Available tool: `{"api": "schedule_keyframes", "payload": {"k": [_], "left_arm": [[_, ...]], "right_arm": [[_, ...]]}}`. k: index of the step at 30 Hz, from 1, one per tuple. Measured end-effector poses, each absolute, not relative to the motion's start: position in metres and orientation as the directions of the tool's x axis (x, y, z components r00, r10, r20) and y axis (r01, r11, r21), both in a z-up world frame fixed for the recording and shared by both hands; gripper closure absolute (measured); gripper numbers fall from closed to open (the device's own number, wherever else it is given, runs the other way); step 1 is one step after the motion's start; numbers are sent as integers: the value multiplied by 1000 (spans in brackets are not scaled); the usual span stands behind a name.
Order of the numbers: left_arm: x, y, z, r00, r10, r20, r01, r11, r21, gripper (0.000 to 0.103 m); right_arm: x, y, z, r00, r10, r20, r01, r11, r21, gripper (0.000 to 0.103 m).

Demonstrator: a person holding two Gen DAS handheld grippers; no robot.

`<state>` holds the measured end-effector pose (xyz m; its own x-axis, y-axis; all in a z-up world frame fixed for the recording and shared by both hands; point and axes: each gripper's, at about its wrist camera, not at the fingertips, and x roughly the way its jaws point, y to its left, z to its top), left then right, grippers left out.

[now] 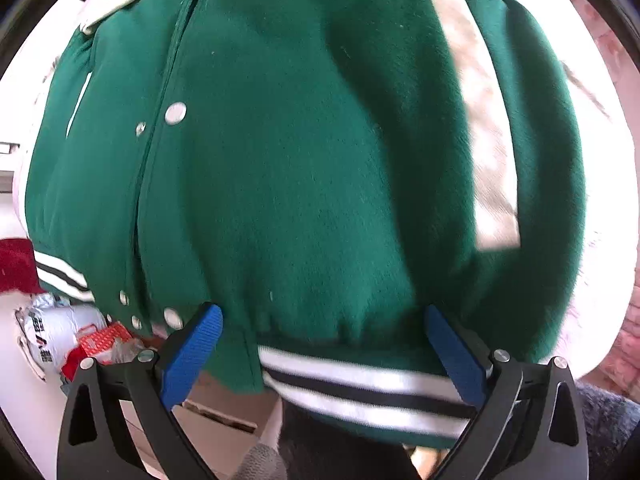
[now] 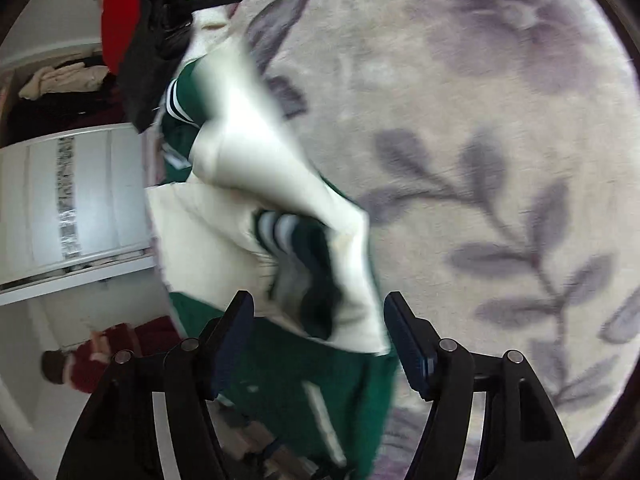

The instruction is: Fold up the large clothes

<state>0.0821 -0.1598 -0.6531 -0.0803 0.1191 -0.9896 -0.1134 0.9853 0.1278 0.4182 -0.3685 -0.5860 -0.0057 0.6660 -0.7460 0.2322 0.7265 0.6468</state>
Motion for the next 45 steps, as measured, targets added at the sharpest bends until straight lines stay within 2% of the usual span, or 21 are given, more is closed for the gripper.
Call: {"api": "schedule_keyframes", "payload": {"k": [4, 5, 9, 12, 15, 16, 18, 19, 20, 21, 23, 24, 25, 26, 27, 30, 33, 37, 40, 45], "left_arm": [[82, -153, -629, -72, 103, -992, -156, 981, 114, 0], [83, -155, -628, -58, 88, -994, -160, 982, 96, 0], [81, -185, -613, -15, -9, -1000, -79, 997, -8, 0], [76, -214, -641, -72, -40, -997, -9, 999, -40, 0], [76, -225, -680, -142, 18, -990, 7, 1000, 17, 0], [78, -221, -686, -131, 34, -991, -11, 999, 36, 6], [79, -211, -683, -86, 58, -995, -53, 997, 63, 34], [80, -205, -677, -52, 68, -996, -65, 995, 71, 61], [80, -198, -670, -24, 50, -998, -75, 996, 52, 80], [80, -189, -663, -8, 35, -999, -88, 995, 36, 82], [77, -175, -648, 29, 16, -999, -116, 993, 13, 87], [74, -168, -640, 44, 9, -999, -127, 992, 3, 87], [73, -161, -630, 66, 5, -998, -137, 991, -4, 88], [71, -153, -621, 89, 6, -996, -143, 990, -7, 88], [72, -145, -609, 114, 2, -994, -154, 988, -16, 88], [65, -124, -581, 187, -2, -982, -200, 979, -40, 89], [62, -108, -549, 252, 6, -968, -256, 965, -61, 89], [57, -68, -532, 315, 12, -949, -298, 951, -86, 90], [67, -36, -519, 359, -6, -933, -365, 919, -146, 90], [46, 63, -513, 401, -22, -916, -507, 827, -242, 90]], "right_arm": [[438, -388, -591, 60, 652, -756, 296, 712, 637, 29], [448, -389, -591, 64, 648, -759, 282, 718, 637, 26], [490, -380, -596, 24, 597, -802, 192, 784, 590, 25], [509, -382, -603, -14, 565, -825, 145, 818, 557, 25], [519, -395, -616, -45, 575, -817, 172, 810, 560, 25], [525, -395, -623, -61, 598, -799, 190, 793, 579, 25], [534, -395, -634, -65, 619, -783, 222, 774, 594, 24], [538, -396, -643, -72, 642, -763, 248, 753, 610, 22], [540, -397, -651, -78, 660, -747, 271, 735, 621, 16], [543, -396, -661, -78, 681, -728, 306, 711, 633, 11], [546, -393, -670, -81, 697, -712, 331, 693, 641, 10], [547, -393, -669, -64, 699, -712, 345, 685, 641, 12], [546, -392, -666, -55, 705, -707, 352, 676, 647, 22], [546, -389, -663, -63, 707, -705, 342, 678, 650, 81], [545, -384, -659, -84, 718, -691, 333, 674, 660, 92], [545, -371, -631, -83, 664, -743, 284, 731, 621, 96], [547, -352, -591, -68, 609, -790, 252, 777, 577, 97], [552, -304, -522, -38, 543, -839, 190, 828, 527, 98], [561, -243, -468, -15, 513, -858, 127, 852, 507, 98], [577, -106, -413, 2, 459, -888, 18, 888, 459, 98]]}}
